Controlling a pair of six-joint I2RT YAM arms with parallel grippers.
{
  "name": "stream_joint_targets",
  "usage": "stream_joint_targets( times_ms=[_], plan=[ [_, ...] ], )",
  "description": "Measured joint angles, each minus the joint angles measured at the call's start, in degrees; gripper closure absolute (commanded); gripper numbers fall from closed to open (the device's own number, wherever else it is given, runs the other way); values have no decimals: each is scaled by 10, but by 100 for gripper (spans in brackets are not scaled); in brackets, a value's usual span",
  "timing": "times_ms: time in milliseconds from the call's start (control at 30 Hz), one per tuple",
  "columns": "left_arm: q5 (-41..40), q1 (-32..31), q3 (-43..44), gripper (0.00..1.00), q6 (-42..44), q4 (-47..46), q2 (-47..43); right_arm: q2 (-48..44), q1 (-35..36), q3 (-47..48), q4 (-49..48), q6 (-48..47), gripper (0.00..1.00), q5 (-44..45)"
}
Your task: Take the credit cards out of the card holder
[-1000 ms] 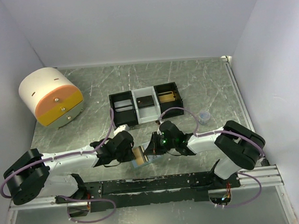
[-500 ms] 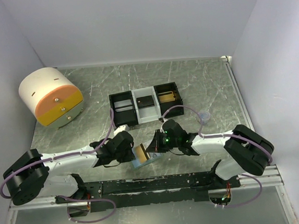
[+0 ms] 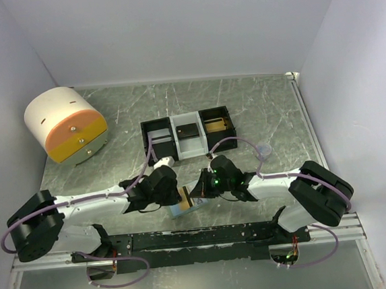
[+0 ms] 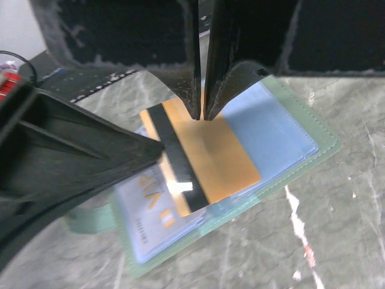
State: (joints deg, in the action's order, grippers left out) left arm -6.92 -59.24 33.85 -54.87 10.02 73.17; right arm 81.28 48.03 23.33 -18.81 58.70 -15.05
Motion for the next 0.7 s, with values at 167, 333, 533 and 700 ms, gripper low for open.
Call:
stream_joint_targets(
  times_ms=[167,333,533,700],
  plan=[
    [-1,-5,-15,86,-13,7,33,0,0,0,-2,0,100,-3],
    [-1,-6,-26,89,-23,-3,33,1,-1,0,-14,3,92,-12],
    [-2,-6,-25,91,-33,-6,37,10,-1,-1,-39,3,89,-32],
    [-4,-10,-23,91,-38,-16,44,33,-1,-1,-58,4,89,-49]
  ],
)
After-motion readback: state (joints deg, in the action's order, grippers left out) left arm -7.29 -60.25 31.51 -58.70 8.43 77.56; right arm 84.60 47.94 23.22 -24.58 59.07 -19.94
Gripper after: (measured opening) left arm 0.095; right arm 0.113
